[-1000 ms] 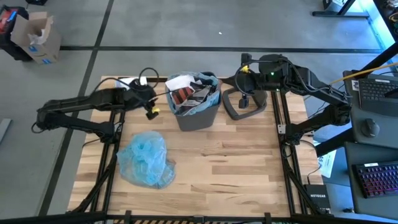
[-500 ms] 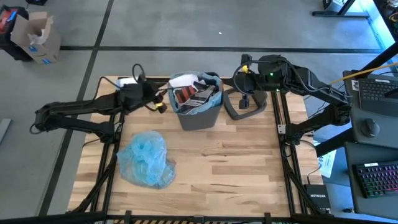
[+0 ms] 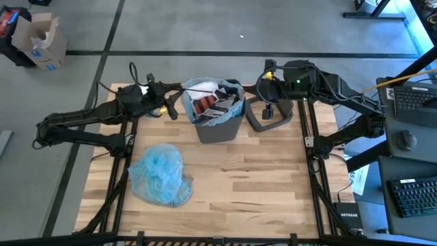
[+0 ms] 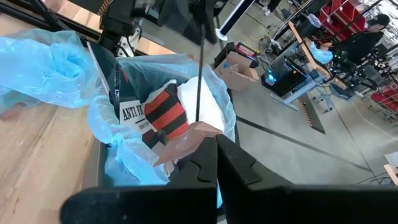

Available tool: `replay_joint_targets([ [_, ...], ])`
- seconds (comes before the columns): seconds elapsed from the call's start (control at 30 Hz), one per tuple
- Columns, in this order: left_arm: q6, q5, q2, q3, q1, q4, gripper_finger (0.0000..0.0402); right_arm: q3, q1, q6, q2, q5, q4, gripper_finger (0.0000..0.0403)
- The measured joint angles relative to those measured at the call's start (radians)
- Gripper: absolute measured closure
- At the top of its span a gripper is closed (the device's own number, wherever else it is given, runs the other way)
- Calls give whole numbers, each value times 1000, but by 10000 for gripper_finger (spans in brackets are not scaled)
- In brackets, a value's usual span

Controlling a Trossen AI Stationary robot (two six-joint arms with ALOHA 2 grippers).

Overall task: Pick and place trash into bin
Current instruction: Remove the trash bag from the trash bin

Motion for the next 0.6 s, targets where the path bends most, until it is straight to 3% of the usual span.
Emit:
replay_joint_targets([
  [0.13,0,62,0,67,-1,-26,285,0,0,-1,0,0,-6,403],
  [0.27,10,59,0,120,3,-108,285,0,0,-3,0,0,-6,403],
  [0.47,-112,49,14,133,43,-223,285,0,0,-4,0,0,-5,403],
  [0.6,-165,171,63,133,64,-235,285,0,0,-13,0,0,-4,403],
])
